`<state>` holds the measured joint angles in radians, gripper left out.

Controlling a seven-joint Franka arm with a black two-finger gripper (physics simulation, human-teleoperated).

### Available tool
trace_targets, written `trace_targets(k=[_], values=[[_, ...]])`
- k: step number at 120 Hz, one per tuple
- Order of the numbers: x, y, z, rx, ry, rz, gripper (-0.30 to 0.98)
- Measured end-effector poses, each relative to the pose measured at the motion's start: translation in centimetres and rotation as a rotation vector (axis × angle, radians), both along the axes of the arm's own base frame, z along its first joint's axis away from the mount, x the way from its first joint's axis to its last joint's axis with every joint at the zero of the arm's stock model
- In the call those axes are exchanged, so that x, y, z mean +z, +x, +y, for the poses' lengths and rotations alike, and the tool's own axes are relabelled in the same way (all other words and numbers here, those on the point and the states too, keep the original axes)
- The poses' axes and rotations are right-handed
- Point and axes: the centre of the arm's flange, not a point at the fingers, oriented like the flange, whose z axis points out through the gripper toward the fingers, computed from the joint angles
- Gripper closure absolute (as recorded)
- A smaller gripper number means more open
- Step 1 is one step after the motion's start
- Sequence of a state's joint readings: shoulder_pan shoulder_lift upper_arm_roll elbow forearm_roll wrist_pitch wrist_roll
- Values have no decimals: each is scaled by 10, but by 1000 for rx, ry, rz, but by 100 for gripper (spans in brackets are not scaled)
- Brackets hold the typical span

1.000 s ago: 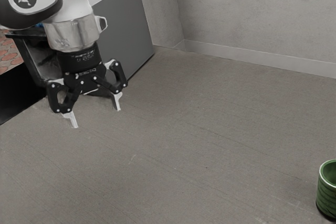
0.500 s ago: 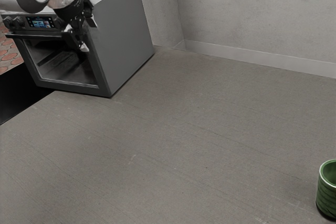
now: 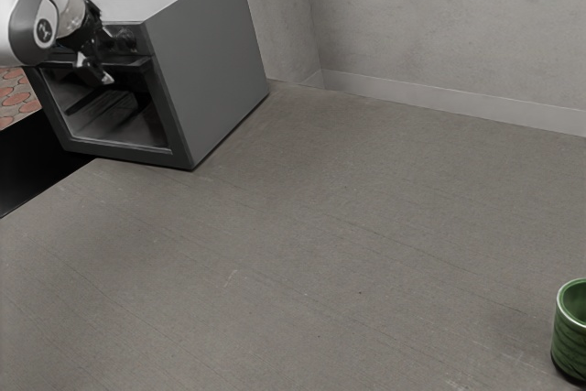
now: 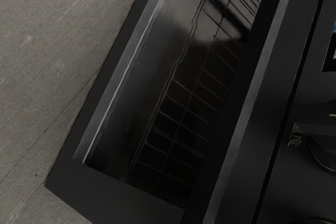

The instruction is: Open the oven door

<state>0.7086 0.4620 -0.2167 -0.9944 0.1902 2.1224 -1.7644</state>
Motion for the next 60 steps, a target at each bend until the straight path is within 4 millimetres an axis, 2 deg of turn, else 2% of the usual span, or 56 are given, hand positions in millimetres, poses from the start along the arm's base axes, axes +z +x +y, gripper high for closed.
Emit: trace_targets(k=[21,42,60], values=[[-5,-8,22,23,10,-22,0],[-18,-8,38,27,16,-27,0],[-20,-10,48,7,54,-36,0]])
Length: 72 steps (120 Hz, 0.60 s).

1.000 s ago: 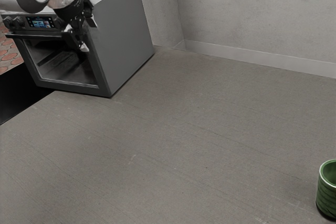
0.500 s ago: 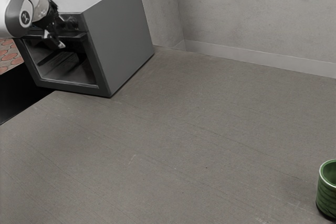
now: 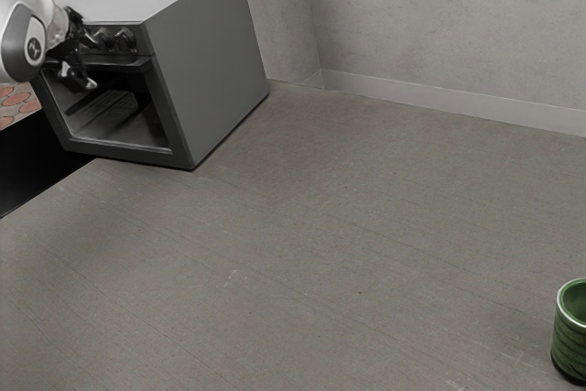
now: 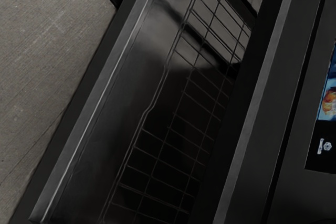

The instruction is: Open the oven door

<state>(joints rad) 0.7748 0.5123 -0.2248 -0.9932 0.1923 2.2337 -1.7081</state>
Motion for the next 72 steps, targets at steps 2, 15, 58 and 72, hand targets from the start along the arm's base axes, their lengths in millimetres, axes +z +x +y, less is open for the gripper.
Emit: trace_targets(k=[2,15,58,72], values=[[-1,0,1,-3,3,0,0],[-4,1,6,-25,33,-4,0],[-13,5,8,-83,83,14,0],[-23,7,9,-96,80,32,0]])
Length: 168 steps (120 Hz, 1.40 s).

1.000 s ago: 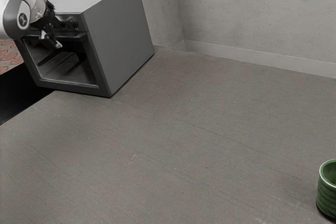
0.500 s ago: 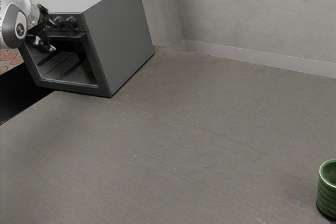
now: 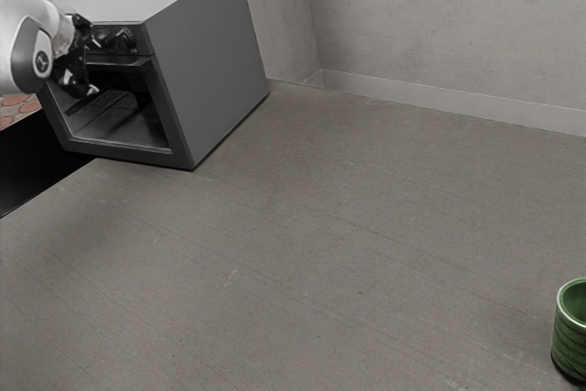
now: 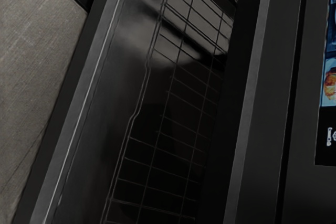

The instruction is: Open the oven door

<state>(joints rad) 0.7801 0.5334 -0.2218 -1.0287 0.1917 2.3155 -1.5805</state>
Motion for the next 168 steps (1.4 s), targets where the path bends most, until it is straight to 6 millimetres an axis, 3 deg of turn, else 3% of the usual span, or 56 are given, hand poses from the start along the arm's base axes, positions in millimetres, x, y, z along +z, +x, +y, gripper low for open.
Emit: trace_targets(k=[52,72,97,122,144,168], values=[[-33,11,3,-35,-12,43,0],[-48,-5,-2,-28,-19,101,0],[-52,-48,-20,-2,-18,158,0],[-61,-91,-25,41,-22,196,0],[-106,-133,-16,99,-85,255,0],[-96,-200,-19,191,-122,216,0]])
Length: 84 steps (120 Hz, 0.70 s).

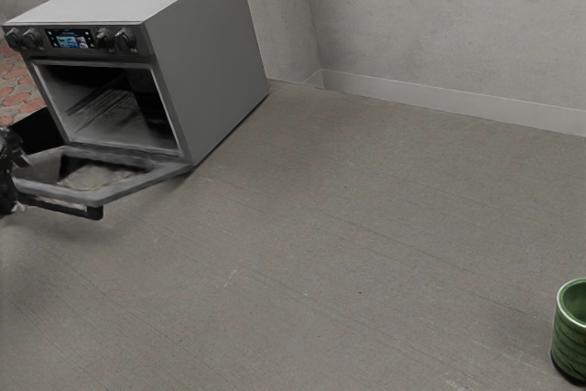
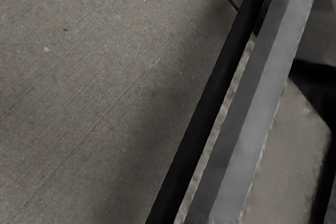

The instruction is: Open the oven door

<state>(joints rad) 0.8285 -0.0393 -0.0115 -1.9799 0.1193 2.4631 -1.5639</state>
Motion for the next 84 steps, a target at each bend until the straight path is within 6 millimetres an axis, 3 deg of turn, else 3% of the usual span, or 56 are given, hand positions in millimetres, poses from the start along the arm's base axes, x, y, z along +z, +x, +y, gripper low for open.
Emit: trace_targets(k=[16,20,23,27,32,38,43,53,63,72,84], values=[[25,-34,11,77,-14,-60,0],[48,-29,5,79,-28,-90,0],[79,-18,-7,64,-35,-116,0],[121,5,-35,23,-54,-142,0],[163,37,-89,-55,-97,-151,0],[198,58,-167,-162,-157,-137,0],[213,65,-229,-251,-216,-104,0],[210,70,-320,-374,-319,19,0],[195,72,-368,-417,-387,131,0],[180,71,-391,-418,-425,212,0],[148,73,-395,-365,-466,309,0]])
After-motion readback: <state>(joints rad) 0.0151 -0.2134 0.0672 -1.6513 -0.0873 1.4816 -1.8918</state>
